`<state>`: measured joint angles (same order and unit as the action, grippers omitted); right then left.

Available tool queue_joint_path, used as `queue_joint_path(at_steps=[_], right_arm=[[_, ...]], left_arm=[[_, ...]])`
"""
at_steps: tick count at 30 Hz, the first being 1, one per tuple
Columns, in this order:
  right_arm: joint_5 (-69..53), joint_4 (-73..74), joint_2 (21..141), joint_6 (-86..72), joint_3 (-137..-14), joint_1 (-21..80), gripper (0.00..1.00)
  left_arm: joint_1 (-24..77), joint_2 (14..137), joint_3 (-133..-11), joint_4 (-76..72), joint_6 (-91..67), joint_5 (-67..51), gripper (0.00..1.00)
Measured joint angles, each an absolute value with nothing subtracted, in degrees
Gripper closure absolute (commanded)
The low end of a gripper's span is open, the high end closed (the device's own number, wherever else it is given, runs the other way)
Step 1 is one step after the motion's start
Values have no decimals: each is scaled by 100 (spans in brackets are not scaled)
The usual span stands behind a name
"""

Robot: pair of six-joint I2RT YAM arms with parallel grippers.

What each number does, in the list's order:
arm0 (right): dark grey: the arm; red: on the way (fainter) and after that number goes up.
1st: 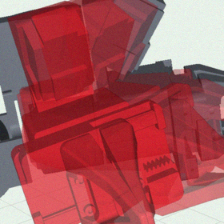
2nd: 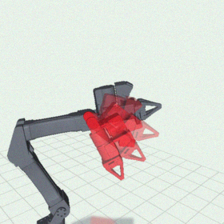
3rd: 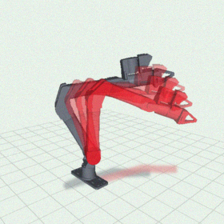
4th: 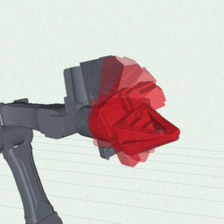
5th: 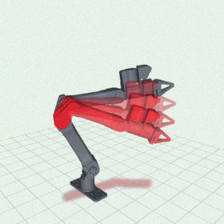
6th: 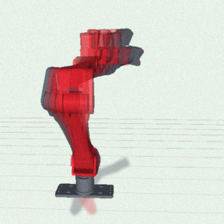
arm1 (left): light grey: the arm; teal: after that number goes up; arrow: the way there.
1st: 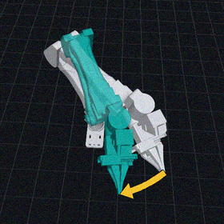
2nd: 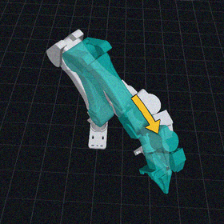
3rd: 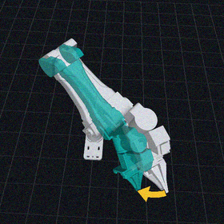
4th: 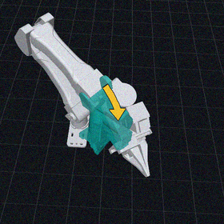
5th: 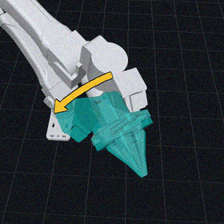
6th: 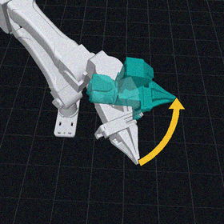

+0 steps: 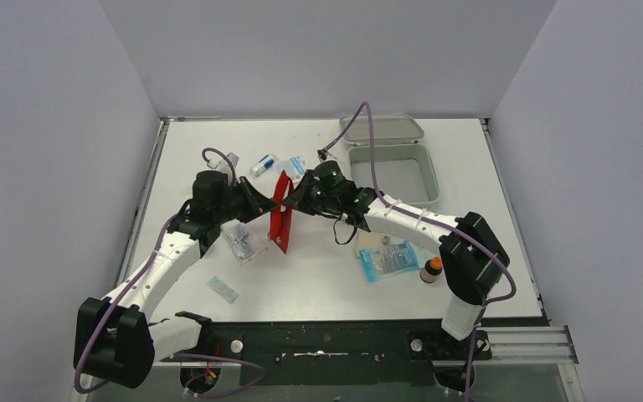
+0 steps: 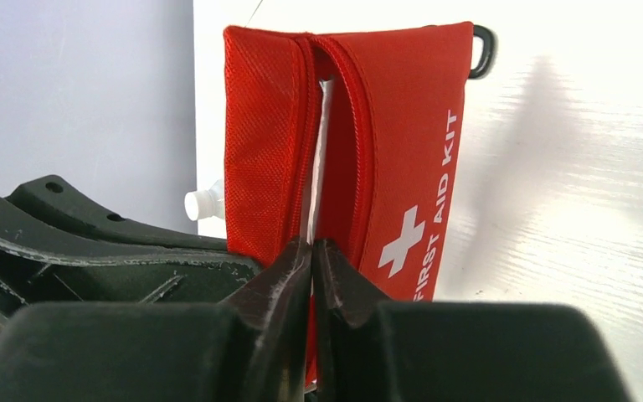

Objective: Organize the medicine kit
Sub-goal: Place the medical item at the medicine pouch.

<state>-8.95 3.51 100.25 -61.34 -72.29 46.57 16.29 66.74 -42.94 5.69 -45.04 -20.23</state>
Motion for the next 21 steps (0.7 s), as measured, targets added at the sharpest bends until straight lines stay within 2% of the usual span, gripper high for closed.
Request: queue_joint_path(at_steps=[1, 6, 12, 21], right_arm=[[-845, 454, 10031, -6145, -7282, 4659, 85], [-679, 766, 10189, -6121, -7566, 4659, 81], [-650, 1015, 10189, -5798, -7588, 4703, 72], [-738, 1253, 9780, -5085, -7588, 4698, 72]], left_arm=[[1629, 6687, -4287, 563, -4504, -2025, 100], [1629, 6724, -4276, 561, -4488, -2036, 100], [1610, 6724, -4278, 593, -4331, -1955, 100], [1551, 6724, -4283, 659, -4099, -1802, 100]])
